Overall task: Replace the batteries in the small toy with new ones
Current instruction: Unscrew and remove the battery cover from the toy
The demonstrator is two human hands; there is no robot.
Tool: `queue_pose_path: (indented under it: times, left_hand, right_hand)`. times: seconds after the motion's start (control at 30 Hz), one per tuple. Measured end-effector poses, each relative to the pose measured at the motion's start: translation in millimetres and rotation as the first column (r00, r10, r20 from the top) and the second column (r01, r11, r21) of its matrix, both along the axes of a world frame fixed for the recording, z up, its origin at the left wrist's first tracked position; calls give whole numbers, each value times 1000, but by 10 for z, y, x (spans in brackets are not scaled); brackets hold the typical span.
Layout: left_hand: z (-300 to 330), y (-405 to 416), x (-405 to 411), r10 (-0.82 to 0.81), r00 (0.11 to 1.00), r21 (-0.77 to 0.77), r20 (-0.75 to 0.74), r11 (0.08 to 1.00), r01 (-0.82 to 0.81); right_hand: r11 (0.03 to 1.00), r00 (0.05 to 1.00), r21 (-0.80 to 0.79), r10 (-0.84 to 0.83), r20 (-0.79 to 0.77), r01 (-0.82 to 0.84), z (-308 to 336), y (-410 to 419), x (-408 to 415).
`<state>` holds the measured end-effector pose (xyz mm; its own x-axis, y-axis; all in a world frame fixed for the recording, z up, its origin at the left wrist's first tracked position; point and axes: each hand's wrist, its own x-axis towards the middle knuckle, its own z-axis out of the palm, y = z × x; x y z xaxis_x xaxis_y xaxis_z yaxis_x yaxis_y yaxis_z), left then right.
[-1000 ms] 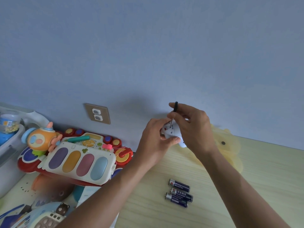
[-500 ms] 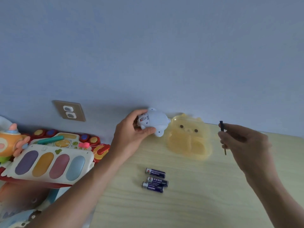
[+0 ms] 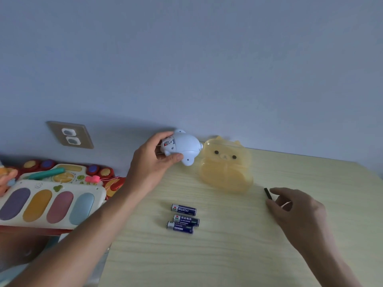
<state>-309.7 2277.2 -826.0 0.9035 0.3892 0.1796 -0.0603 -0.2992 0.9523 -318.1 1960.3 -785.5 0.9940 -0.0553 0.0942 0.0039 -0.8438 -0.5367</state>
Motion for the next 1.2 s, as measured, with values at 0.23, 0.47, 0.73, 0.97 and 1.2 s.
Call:
queue_pose_path:
  times: [0.23, 0.47, 0.73, 0.97, 1.2]
  left_hand:
    - [-15, -5, -12, -21, 1000, -35, 2, 999, 21]
    - [29, -7, -28, -75, 997, -78, -7, 994, 74]
    - [86, -7, -34, -67, 998, -98, -9, 993, 65]
    - [79, -6, -24, -85, 996, -118, -4, 989, 84]
    - [68, -6, -8, -94, 996, -135, 2, 986, 94]
  right_hand:
    - [984, 966, -33, 179, 185, -176, 219, 233, 75]
    - [529, 509, -210, 849, 146, -822, 374, 1401, 808]
    - [372, 404, -210, 904, -138, -904, 488, 1730, 1118]
    - [337, 373, -200, 909, -184, -920, 593, 1734, 1170]
    - [241, 354, -336, 873, -335, -911, 770, 1924, 1138]
